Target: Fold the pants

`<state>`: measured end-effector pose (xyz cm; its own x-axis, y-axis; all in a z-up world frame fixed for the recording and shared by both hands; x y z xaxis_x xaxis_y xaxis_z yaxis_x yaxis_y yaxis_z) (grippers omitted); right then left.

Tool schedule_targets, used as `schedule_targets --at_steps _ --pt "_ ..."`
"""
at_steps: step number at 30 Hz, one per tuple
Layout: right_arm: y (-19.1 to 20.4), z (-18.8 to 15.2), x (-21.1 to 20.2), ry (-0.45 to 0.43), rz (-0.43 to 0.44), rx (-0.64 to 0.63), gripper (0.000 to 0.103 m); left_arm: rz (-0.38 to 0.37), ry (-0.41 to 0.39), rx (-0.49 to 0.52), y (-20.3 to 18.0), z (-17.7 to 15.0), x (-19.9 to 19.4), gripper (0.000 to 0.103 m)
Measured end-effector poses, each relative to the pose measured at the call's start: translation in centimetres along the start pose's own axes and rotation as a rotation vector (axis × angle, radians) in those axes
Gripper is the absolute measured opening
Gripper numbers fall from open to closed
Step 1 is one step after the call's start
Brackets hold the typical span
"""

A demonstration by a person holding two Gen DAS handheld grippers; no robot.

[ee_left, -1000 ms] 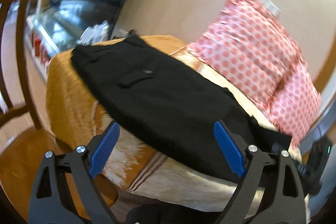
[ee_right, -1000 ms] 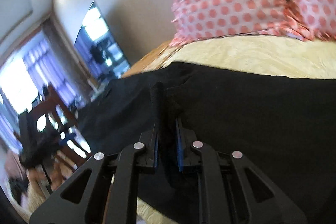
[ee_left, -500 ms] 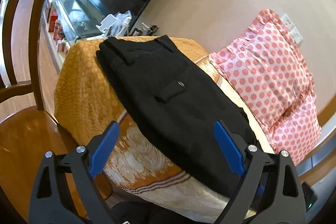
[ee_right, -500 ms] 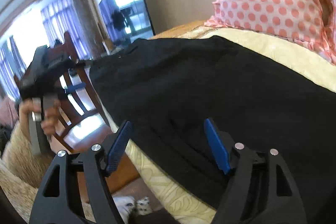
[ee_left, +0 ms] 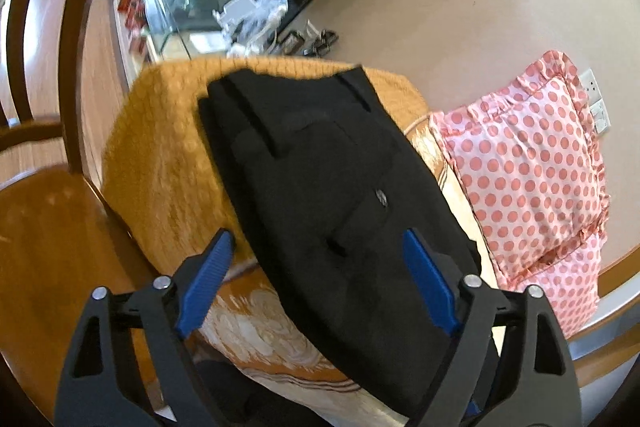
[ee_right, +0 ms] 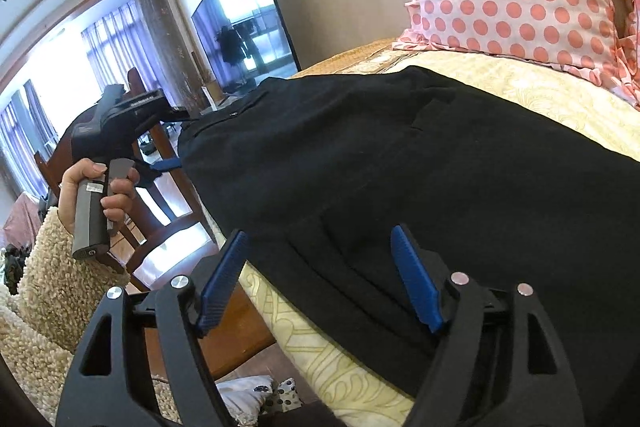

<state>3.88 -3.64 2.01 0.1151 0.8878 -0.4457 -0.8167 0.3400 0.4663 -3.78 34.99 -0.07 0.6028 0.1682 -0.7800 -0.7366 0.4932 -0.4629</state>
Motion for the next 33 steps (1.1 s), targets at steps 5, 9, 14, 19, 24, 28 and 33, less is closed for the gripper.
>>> schedule_targets --at_steps 5,9,14,19,24,28,33 --pt "0.1 0.0 0.2 0.0 0.003 -0.013 0.079 -0.016 0.012 0.002 -1.1 -0.8 -1.0 0.084" --pt "0.0 0.0 0.2 -0.008 0.009 -0.008 0.079 -0.067 0.014 0.04 -2.6 -1.2 -1.9 0.084" --pt "0.1 -0.2 0.2 -0.014 0.011 -0.009 0.079 -0.102 0.014 -0.04 -2.1 0.0 -1.1 0.084" --pt "0.1 -0.3 -0.1 -0.034 0.008 -0.006 0.079 0.004 -0.041 -0.102 -1.4 1.8 0.2 0.082" --pt "-0.3 -0.3 -3.5 -0.141 0.023 0.048 0.079 0.151 -0.195 0.021 -4.0 2.2 -0.5 0.016" --pt "-0.9 -0.1 -8.5 -0.275 -0.049 0.045 0.079 0.112 -0.334 0.192 -8.7 1.0 -3.8 0.011" --pt "-2.8 -1.4 -15.5 -0.414 -0.207 0.081 0.079 -0.04 -0.416 0.473 -18.9 -4.0 -8.2 0.01"
Point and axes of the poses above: each gripper's, at about its wrist camera, not at the fingertips, and x roughly the way its jaws point, y to its left, z to its top, the point moved 3 cm from there along x, roughly the way its jaws point, and after that the axes turned 15 degrees about z, right-handed, at the moved point
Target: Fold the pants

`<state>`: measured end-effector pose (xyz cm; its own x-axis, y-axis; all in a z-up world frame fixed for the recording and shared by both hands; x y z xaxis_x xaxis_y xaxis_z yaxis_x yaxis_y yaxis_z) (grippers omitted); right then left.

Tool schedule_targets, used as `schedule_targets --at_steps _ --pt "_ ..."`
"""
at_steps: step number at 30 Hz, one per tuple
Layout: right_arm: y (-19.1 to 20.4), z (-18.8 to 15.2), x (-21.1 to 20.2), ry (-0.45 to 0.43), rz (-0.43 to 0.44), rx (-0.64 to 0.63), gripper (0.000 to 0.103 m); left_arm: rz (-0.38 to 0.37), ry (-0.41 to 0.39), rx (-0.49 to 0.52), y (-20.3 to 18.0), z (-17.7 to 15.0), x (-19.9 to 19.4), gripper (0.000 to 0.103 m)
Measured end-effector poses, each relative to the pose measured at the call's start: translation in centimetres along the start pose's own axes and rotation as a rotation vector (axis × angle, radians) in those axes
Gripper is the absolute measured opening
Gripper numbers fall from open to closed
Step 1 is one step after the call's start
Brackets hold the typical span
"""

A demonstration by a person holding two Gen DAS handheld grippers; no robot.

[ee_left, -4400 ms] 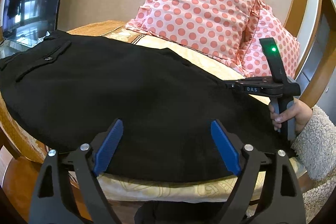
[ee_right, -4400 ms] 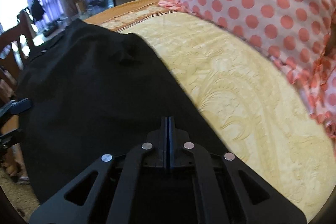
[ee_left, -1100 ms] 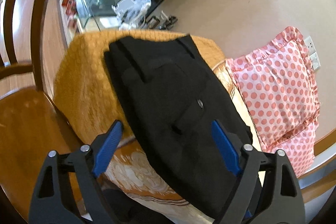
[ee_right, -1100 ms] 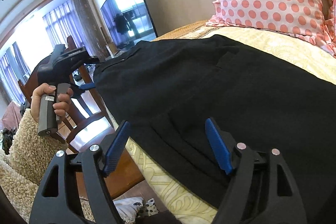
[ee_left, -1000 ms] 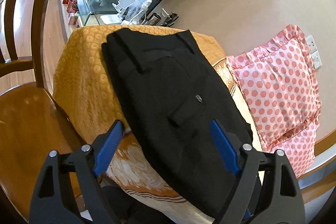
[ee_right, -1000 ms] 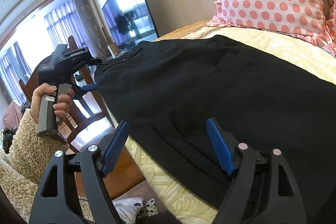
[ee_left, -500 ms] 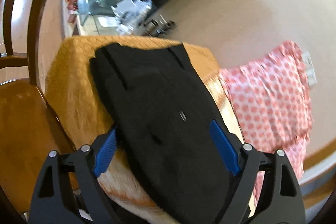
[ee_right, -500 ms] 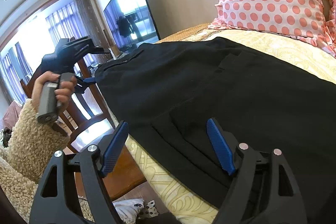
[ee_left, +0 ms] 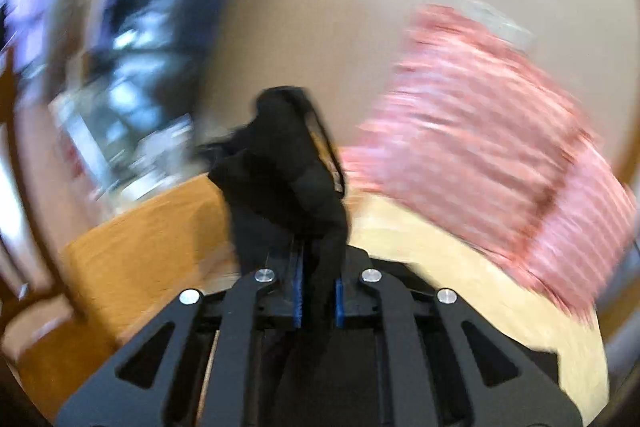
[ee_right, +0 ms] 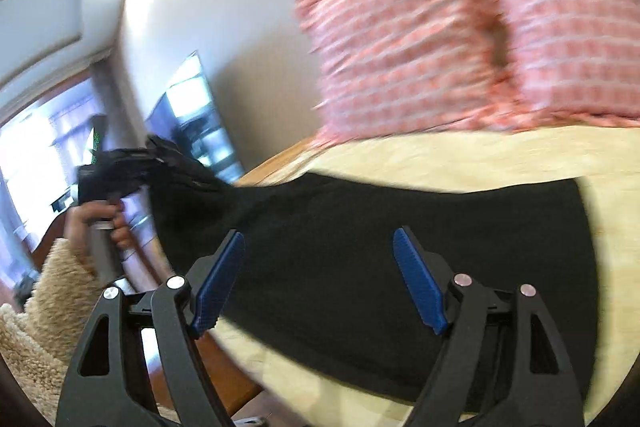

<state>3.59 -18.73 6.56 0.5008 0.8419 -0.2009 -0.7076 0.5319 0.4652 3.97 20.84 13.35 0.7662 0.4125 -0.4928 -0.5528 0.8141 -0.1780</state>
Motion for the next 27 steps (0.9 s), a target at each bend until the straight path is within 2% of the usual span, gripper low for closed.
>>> schedule_targets --at_steps 2,4,5,6,7,9,10,11,12,13,14,16,18,20,21,23,27 --pt "-1.4 0.2 -2.4 -0.045 -0.068 0.027 0.079 -0.119 -0.032 0.116 -5.8 -0.5 -2.3 0.01" --pt "-3.1 0.1 -5.0 -0.095 -0.146 0.064 0.079 -0.264 -0.049 0.238 -11.6 -2.4 -4.8 0.011" --pt "-4.0 -0.1 -6.6 -0.124 -0.192 0.086 0.079 -0.362 -0.042 0.309 -14.9 -4.1 -6.3 0.011" --pt "-4.7 -0.2 -7.6 -0.141 -0.221 0.098 0.079 -0.449 -0.016 0.376 -17.8 -6.2 -7.4 0.011" --pt "-5.4 -0.3 -8.7 -0.158 -0.256 0.112 0.079 -0.497 0.007 0.415 -19.3 -7.6 -7.8 0.011" --pt "-6.6 -0.7 -10.7 -0.186 -0.318 0.141 0.079 -0.6 0.098 0.535 -22.9 -12.7 -8.4 0.011" --pt "-7.2 -0.9 -11.6 -0.197 -0.346 0.159 0.079 -0.616 0.138 0.575 -23.7 -14.5 -8.2 0.011" --pt "-7.6 -1.1 -12.2 -0.203 -0.363 0.172 0.079 -0.625 0.218 0.637 -24.8 -17.5 -7.6 0.011" --pt "-8.2 -1.3 -12.8 -0.207 -0.383 0.191 0.079 -0.635 0.297 0.673 -25.2 -19.7 -6.9 0.011" --pt "-8.6 -1.5 -13.3 -0.208 -0.394 0.203 0.079 -0.65 0.332 0.678 -25.3 -20.8 -6.6 0.011" --pt "-8.9 -1.8 -13.8 -0.209 -0.408 0.214 0.079 -0.648 0.324 0.684 -25.2 -21.4 -6.7 0.011" --pt "-9.5 -2.0 -14.1 -0.205 -0.42 0.225 0.079 -0.645 0.3 0.668 -25.2 -20.4 -7.0 0.01" --pt "-9.8 -2.1 -14.2 -0.208 -0.416 0.238 0.079 -0.668 0.281 0.584 -25.1 -18.0 -7.7 0.009" --pt "-9.8 -1.9 -14.3 -0.216 -0.415 0.234 0.079 -0.691 0.203 0.547 -24.9 -16.0 -9.2 0.009" --pt "-9.8 -1.9 -14.3 -0.22 -0.417 0.227 0.079 -0.691 0.158 0.57 -25.0 -16.1 -10.4 0.009" --pt "-9.8 -1.7 -14.4 -0.224 -0.417 0.224 0.079 -0.69 0.123 0.655 -25.7 -17.8 -11.5 0.01" --pt "-9.4 -1.5 -14.3 -0.237 -0.392 0.226 0.079 -0.664 0.232 0.818 -26.3 -24.3 -10.2 0.013"
Point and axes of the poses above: each gripper's, at about its wrist camera, not at the fingertips, and x roughly the way its jaws point, y to its left, z to its top, the point moved 3 cm from there along x, roughly the way its jaws point, and after that the axes turned 15 degrees about z, right-handed, at the moved point
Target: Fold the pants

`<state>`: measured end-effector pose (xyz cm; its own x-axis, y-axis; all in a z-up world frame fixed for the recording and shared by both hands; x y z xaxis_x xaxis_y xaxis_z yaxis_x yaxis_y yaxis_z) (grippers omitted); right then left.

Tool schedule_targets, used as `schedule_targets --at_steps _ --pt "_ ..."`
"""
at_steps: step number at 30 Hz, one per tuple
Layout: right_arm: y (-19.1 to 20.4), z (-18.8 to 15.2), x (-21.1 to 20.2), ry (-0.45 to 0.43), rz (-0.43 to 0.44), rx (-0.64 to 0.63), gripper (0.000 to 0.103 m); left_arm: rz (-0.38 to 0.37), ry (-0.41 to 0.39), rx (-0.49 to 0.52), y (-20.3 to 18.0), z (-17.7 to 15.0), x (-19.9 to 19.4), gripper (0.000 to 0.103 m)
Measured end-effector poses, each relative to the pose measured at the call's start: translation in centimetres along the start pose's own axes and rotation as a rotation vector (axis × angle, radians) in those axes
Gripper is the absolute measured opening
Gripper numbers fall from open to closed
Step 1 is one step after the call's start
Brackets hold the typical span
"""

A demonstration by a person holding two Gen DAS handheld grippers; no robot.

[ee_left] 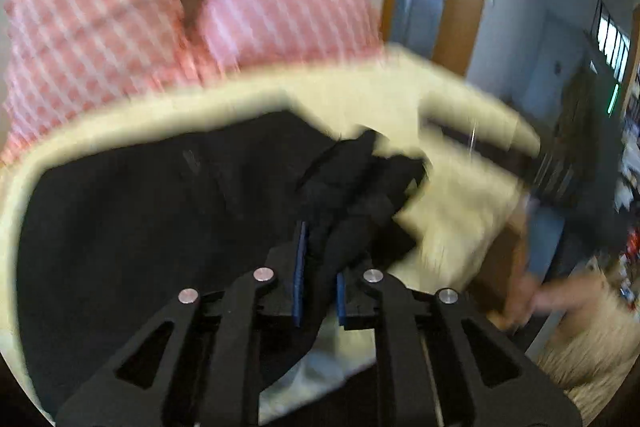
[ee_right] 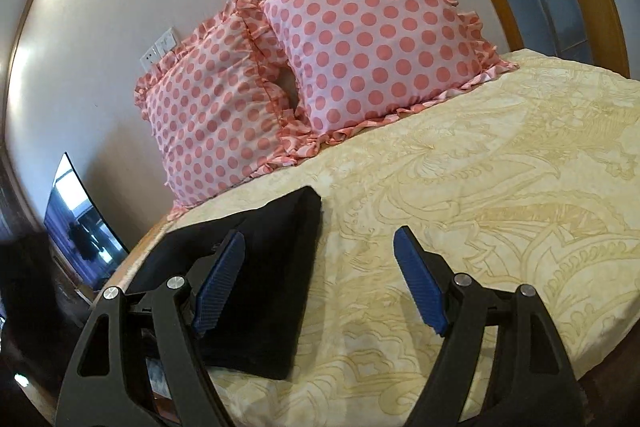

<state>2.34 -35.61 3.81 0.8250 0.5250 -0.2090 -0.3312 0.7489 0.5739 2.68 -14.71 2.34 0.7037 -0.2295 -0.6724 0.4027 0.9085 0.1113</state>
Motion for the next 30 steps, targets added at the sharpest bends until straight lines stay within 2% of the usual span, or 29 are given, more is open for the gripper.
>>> schedule_targets --at_steps 2,4,5,6,7,9,10,11,13,14,16,17,18,20,22,24,25,27,30 --pt "0.7 0.3 0.4 0.005 0.033 -0.004 0.079 0.052 -0.067 0.066 -1.1 -0.7 -0.5 0.015" --pt "1.8 0.7 1.0 0.018 0.076 -0.019 0.081 0.031 -0.073 0.088 -1.1 -0.8 -1.5 0.023" --pt "2.4 0.9 1.3 0.023 0.1 -0.027 0.082 -0.01 -0.067 0.078 -0.7 -0.9 -2.0 0.032" --pt "3.2 1.1 1.8 0.032 0.14 -0.038 0.082 -0.08 -0.06 0.051 0.0 -1.1 -2.7 0.038" --pt "4.0 1.2 2.2 0.041 0.178 -0.046 0.083 -0.192 -0.057 -0.004 1.3 -1.4 -3.8 0.046" --pt "5.6 1.2 3.6 0.086 0.265 -0.059 0.084 -0.269 -0.065 -0.123 3.8 -1.5 -5.0 0.057" --pt "6.1 1.0 4.2 0.108 0.286 -0.06 0.084 -0.252 -0.078 -0.221 6.3 -1.5 -5.5 0.064" --pt "6.7 0.8 5.0 0.138 0.308 -0.062 0.084 -0.21 -0.09 -0.278 7.6 -1.9 -6.0 0.069" --pt "7.2 0.2 6.9 0.217 0.323 -0.054 0.084 -0.07 -0.087 -0.389 11.2 -2.4 -5.5 0.072" --pt "7.1 -0.3 7.8 0.249 0.304 -0.042 0.084 0.017 -0.054 -0.439 12.9 -3.1 -4.8 0.072" --pt "6.0 -1.5 9.4 0.337 0.223 0.005 0.084 0.095 0.007 -0.502 15.0 -4.2 -3.6 0.075" --pt "5.2 -2.2 10.1 0.379 0.189 0.027 0.084 0.101 0.048 -0.526 15.5 -5.0 -2.7 0.075" --pt "4.7 -2.6 10.1 0.384 0.188 0.028 0.082 0.082 0.068 -0.529 15.5 -5.5 -2.1 0.075" --pt "4.7 -2.7 9.8 0.397 0.184 0.009 0.082 0.099 0.056 -0.49 14.9 -5.4 -2.4 0.079" --pt "4.9 -2.0 9.7 0.417 0.168 -0.001 0.08 0.058 0.061 -0.494 14.9 -4.9 -2.6 0.08" --pt "4.2 -0.3 9.3 0.377 0.16 0.035 0.08 -0.007 0.031 -0.559 16.8 -3.6 -2.7 0.08" --pt "3.6 0.4 9.2 0.356 0.143 0.048 0.08 -0.006 0.017 -0.59 17.9 -3.3 -3.0 0.08" --pt "1.8 1.9 9.7 0.345 0.091 0.082 0.08 0.062 0.001 -0.656 20.9 -2.9 -3.5 0.08" --pt "-0.2 2.4 11.1 0.388 0.053 0.122 0.074 0.109 0.046 -0.719 24.5 -2.9 -2.8 0.079"
Point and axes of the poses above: each gripper's, at about its wrist camera, not at the fingertips, and x roughly the way its jaws point, y to its left, z to its top, the point moved 3 cm from there along x, roughly the way its jaws point, and after that the axes turned 15 degrees about z, right-handed, at the moved point
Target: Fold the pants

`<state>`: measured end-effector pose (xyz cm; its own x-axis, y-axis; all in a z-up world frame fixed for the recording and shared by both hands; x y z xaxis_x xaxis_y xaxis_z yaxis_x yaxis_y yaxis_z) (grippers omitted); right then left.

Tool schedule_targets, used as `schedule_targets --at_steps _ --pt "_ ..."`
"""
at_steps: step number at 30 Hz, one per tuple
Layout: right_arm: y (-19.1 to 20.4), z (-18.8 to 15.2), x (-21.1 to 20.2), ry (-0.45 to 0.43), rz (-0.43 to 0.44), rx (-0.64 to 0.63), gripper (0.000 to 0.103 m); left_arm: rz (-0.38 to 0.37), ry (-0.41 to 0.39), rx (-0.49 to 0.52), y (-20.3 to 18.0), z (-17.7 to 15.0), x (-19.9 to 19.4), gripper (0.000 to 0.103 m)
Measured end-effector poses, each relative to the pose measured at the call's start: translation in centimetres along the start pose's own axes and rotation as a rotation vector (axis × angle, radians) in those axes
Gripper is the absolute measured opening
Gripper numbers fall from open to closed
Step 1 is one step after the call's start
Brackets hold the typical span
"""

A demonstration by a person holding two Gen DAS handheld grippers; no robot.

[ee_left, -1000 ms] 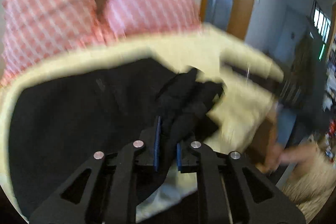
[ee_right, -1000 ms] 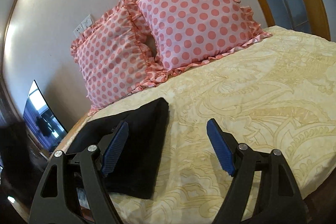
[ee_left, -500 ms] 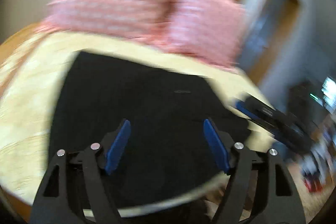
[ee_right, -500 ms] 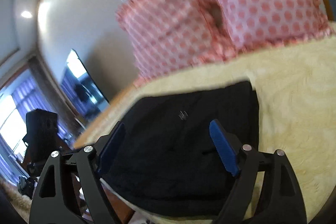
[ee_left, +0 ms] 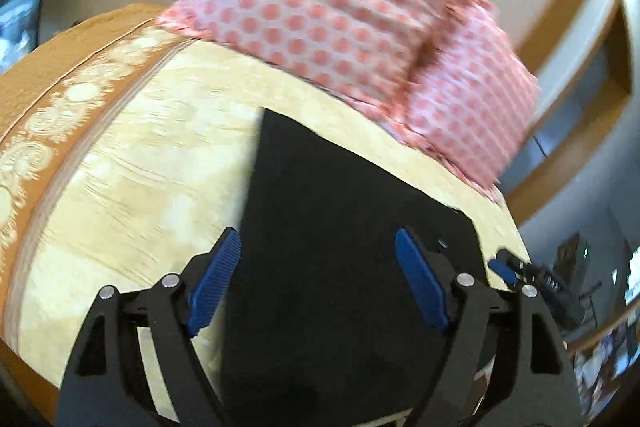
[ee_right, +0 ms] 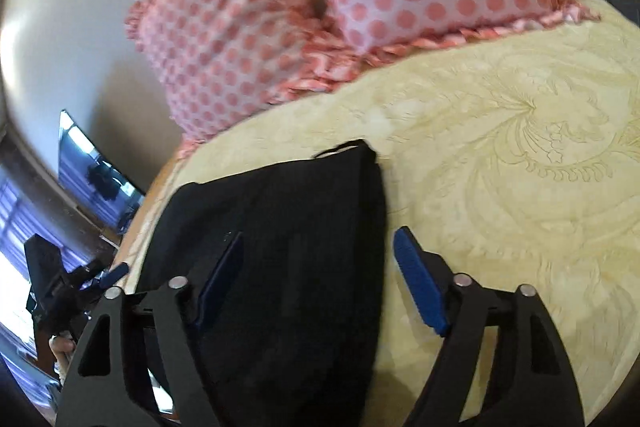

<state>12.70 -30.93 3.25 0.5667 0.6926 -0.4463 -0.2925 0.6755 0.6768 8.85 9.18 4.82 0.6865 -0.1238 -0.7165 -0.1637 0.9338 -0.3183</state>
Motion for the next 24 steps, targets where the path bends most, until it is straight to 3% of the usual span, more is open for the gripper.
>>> schedule_targets --at_steps 8,12,13,15,16,17,18,24 --pt "-1.9 0.2 2.6 0.077 0.021 0.036 0.06 -0.004 0.215 -0.015 1.6 1.8 5.2 0.07" --pt "-1.6 -0.1 2.8 0.087 0.011 -0.013 0.051 -0.023 0.233 0.018 0.7 1.6 5.7 0.071" --pt "-1.5 0.0 3.0 0.086 0.011 -0.023 0.044 -0.025 0.234 0.024 0.6 1.6 5.9 0.071" --pt "-1.2 -0.1 2.9 0.079 0.034 -0.046 0.029 -0.018 0.232 0.055 -0.1 1.6 6.2 0.056" --pt "-1.0 -0.1 2.8 0.075 0.047 -0.062 0.02 -0.012 0.24 0.061 -0.3 1.5 6.4 0.041" --pt "-0.7 0.0 2.9 0.071 0.052 -0.073 0.018 0.009 0.223 0.072 -0.4 1.5 6.2 0.023" --pt "-0.5 0.0 2.8 0.066 0.057 -0.085 0.016 -0.002 0.215 0.077 -0.5 1.4 6.1 0.013" --pt "0.7 1.2 2.3 0.049 0.09 -0.095 0.013 -0.018 0.137 0.093 -1.6 2.2 4.5 0.01"
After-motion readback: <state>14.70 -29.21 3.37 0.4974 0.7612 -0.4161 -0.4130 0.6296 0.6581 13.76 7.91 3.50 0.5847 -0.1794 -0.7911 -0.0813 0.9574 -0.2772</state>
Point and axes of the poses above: each gripper's, at about its wrist camera, not at the fingertips, and x roughly the way its jaws point, y to its left, z to its top, the point moved 3 cm from there along x, roughly the way its jaws point, and after that the axes turned 15 degrees about z, right-handed, at the moved point
